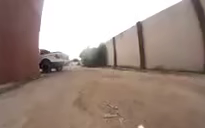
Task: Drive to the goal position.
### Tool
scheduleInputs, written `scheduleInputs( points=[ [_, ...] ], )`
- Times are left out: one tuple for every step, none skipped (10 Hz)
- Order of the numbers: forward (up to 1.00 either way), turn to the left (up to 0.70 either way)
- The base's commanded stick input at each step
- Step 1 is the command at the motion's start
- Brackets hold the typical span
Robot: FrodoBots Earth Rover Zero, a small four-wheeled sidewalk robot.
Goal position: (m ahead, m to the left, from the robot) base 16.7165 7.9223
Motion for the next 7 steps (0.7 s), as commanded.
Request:
scheduleInputs(
  points=[
    [0.50,0.00],
    [0.50,0.00],
    [0.50,0.00],
    [0.50,0.00],
    [0.50,0.00],
    [0.50,0.00],
    [0.50,0.00]
  ],
)
